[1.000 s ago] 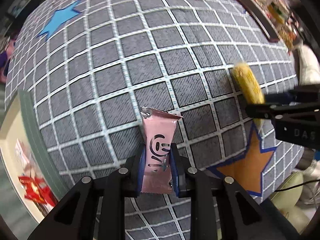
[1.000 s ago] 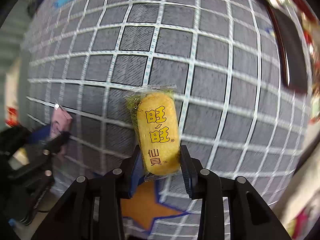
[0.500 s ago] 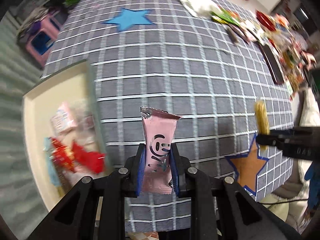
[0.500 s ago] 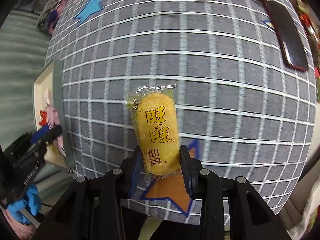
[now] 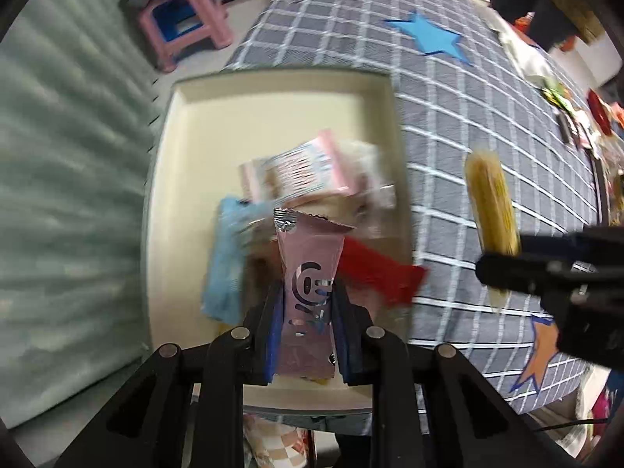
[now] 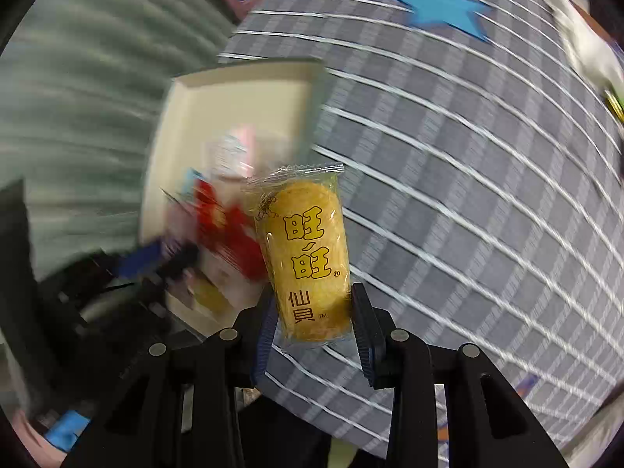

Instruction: Organize snacks

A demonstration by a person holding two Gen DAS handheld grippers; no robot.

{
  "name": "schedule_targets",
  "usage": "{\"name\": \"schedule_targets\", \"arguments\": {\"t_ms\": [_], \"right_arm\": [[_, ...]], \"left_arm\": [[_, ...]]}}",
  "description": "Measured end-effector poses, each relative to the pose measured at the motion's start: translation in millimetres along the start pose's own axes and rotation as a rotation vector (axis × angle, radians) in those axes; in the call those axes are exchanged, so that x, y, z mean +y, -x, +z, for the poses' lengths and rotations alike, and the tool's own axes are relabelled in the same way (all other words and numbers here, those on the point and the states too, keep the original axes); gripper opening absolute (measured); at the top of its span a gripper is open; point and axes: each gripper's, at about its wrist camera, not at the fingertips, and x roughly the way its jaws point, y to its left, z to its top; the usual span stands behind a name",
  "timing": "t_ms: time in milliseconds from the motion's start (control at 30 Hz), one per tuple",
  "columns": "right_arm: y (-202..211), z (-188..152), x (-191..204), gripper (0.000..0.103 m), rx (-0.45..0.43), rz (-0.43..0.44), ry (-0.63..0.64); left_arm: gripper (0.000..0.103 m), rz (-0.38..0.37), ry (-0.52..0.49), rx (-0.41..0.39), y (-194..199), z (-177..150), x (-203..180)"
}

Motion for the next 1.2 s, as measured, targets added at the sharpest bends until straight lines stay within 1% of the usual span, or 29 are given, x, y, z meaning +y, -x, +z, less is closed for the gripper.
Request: {"name": "schedule_targets", "arguments": {"t_ms": [67, 100, 133, 167, 200, 233, 267, 333, 400, 433, 467, 533, 633, 700, 767, 833, 900, 967, 1033, 1133, 1200], "right_arm": [[-5.0, 14.1, 18.4, 0.038, 0.002, 0.014, 0.028], [-7.4, 19.2, 24.0, 0.039, 0.004, 0.021, 0.038], [-9.5, 24.1, 29.9, 0.044, 0.006, 0.026, 0.048], [-13.1, 28.7, 34.3, 0.061, 0.022, 0.023, 0.055], [-15.5, 30.9, 36.8, 0.072, 0.032, 0.006, 0.057], [-15.6, 30.8, 37.5, 0.089, 0.032, -0.015, 0.057], [-12.6, 29.2, 36.8, 0.093, 0.018, -0.046, 0.057], [-5.2, 22.0, 32.0, 0.093, 0.007, -0.080, 0.057], [-0.4, 11.4, 23.5, 0.093, 0.018, -0.132, 0.053], [3.0, 6.3, 18.3, 0.095, 0.017, -0.152, 0.051], [9.2, -0.3, 11.7, 0.103, 0.008, -0.162, 0.045], [27.1, -16.2, -3.5, 0.103, -0.022, -0.168, 0.020], [49.8, -34.9, -22.2, 0.103, -0.054, -0.161, -0.008], [69.8, -49.3, -38.1, 0.103, -0.085, -0.194, -0.044], [84.4, -61.1, -50.4, 0.103, -0.116, -0.216, -0.077], [97.7, -75.3, -64.0, 0.103, -0.137, -0.226, -0.121], [103.2, -89.8, -81.3, 0.103, -0.135, -0.224, -0.184], [103.9, -99.4, -96.7, 0.103, -0.120, -0.203, -0.234], [102.2, -108.1, -111.7, 0.103, -0.104, -0.200, -0.276], [103.5, -120.2, -133.7, 0.103, -0.094, -0.177, -0.348], [106.8, -126.1, -142.2, 0.103, -0.099, -0.172, -0.378]], "left_arm": [[0.032, 0.001, 0.020, -0.001, -1.0, -1.7, 9.5], [0.044, -0.010, 0.027, -0.004, 0.2, -3.3, 14.7], [0.063, -0.020, 0.039, -0.014, 1.6, -4.4, 18.6], [0.072, -0.023, 0.045, -0.021, 2.5, -5.0, 20.7], [0.082, -0.024, 0.046, -0.025, 3.4, -5.5, 21.8], [0.083, -0.026, 0.039, -0.024, 4.2, -5.1, 21.8], [0.083, -0.030, 0.029, -0.021, 4.6, -4.2, 20.5], [0.083, -0.034, 0.011, -0.024, 7.3, -2.9, 15.9], [0.084, -0.017, -0.001, -0.055, 15.8, -0.9, 8.6], [0.085, -0.005, -0.004, -0.075, 21.5, -0.2, 4.8], [0.086, 0.005, -0.014, -0.088, 29.5, 1.4, -1.1], [0.092, -0.016, -0.044, -0.103, 43.5, 4.7, -12.6], [0.092, -0.058, -0.113, -0.108, 55.7, 11.9, -34.3], [0.092, -0.067, -0.178, -0.104, 65.2, 13.2, -54.3], [0.092, -0.074, -0.231, -0.083, 69.6, 14.9, -75.6], [0.092, -0.086, -0.261, -0.075, 74.8, 13.8, -92.6], [0.092, -0.060, -0.296, -0.084, 79.2, 11.7, -115.8], [0.092, -0.044, -0.366, -0.096, 81.0, 9.2, -136.9], [0.092, -0.017, -0.421, -0.107, 82.4, 7.6, -153.5], [0.092, -0.022, -0.468, -0.102, 84.7, 2.4, -167.7], [0.092, -0.012, -0.489, -0.094, 81.7, 2.4, -177.0]]}}
